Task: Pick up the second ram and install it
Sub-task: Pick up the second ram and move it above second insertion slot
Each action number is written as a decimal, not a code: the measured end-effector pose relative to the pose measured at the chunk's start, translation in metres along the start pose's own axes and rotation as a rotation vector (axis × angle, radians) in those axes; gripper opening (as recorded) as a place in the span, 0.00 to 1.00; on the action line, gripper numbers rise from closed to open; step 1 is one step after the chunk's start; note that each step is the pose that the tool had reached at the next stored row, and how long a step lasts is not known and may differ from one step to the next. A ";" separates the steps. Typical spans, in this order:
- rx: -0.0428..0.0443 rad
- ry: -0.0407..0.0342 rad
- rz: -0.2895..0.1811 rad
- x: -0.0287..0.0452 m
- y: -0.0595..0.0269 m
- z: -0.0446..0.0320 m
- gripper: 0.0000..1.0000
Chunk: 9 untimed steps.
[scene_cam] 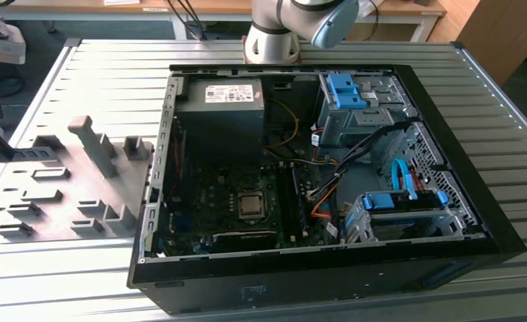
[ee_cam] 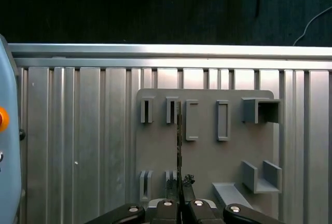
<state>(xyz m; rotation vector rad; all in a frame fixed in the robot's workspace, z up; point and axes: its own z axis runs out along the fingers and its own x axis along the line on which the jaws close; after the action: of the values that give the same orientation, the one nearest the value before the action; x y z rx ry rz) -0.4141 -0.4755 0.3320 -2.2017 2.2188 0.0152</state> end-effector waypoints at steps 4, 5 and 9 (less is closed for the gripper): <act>0.0000 -0.0001 0.000 -0.0001 0.0000 -0.0065 0.14; -0.0001 0.0000 0.000 -0.0001 -0.0001 -0.0081 0.14; 0.0000 0.0000 0.000 -0.0002 -0.0001 -0.0147 0.14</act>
<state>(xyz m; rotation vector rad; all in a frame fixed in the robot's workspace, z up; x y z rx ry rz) -0.4141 -0.4756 0.3467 -2.2017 2.2187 0.0152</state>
